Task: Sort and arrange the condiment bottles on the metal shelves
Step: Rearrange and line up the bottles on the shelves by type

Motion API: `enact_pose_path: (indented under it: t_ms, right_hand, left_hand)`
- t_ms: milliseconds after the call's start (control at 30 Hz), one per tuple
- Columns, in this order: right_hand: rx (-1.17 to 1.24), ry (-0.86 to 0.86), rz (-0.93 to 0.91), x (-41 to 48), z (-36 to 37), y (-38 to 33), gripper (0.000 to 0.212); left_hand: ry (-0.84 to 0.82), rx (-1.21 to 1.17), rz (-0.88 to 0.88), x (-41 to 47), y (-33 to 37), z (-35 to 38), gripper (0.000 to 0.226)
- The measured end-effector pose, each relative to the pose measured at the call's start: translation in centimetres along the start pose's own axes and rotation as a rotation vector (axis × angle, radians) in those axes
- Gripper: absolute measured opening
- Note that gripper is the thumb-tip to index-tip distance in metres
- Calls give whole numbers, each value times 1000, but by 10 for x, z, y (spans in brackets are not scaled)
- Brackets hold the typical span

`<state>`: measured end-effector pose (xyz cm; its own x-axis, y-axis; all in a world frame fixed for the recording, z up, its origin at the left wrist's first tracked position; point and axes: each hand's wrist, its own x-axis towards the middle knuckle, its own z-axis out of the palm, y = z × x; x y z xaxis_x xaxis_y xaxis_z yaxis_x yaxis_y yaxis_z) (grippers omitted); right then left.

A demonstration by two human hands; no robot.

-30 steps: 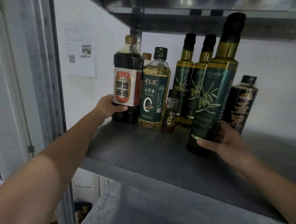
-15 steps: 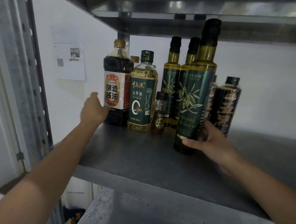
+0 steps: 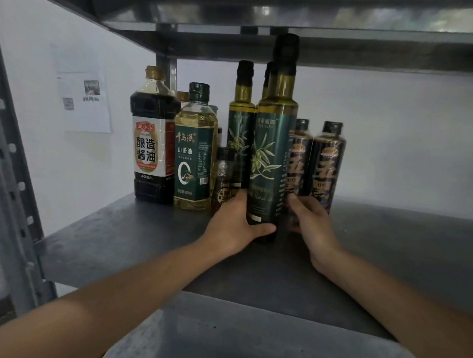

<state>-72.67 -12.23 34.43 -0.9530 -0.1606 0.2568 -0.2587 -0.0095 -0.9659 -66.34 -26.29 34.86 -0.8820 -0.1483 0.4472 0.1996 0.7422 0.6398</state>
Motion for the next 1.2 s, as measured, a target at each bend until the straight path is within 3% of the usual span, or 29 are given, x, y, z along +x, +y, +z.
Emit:
enact_pose_path:
  t_ms: [100,233,367,467,600,733,867,1200]
  right_hand:
    - [-180,97,-204,16,-6,-2,2]
    - [-632,258,-674,49,-21,-34,24]
    - [-921,296,-889,87,-32,-69,39]
    - [-1216,184,-839,113,-33,-91,49]
    - [-1467,-45,-588,132,-26,-109,54]
    - [-1590,-52,-620,134,-23,-124,61]
    - [-1513,-39,-670,132,-20,-131,56]
    - [-1244,-243,-667,108,-31,-146,51]
  left_hand:
    - [2,-21,-52,9,-2,5,66]
    - [45,52,-93,23,-5,12,63]
    - [98,141,-126,31,-4,17,60]
    - [132,203,-145,36,-4,20,60]
    - [172,245,-137,39,-4,22,62]
    - [177,249,-150,40,-4,22,63]
    - [179,211,-152,40,-3,20,61]
    - [211,165,-165,44,-11,10,67]
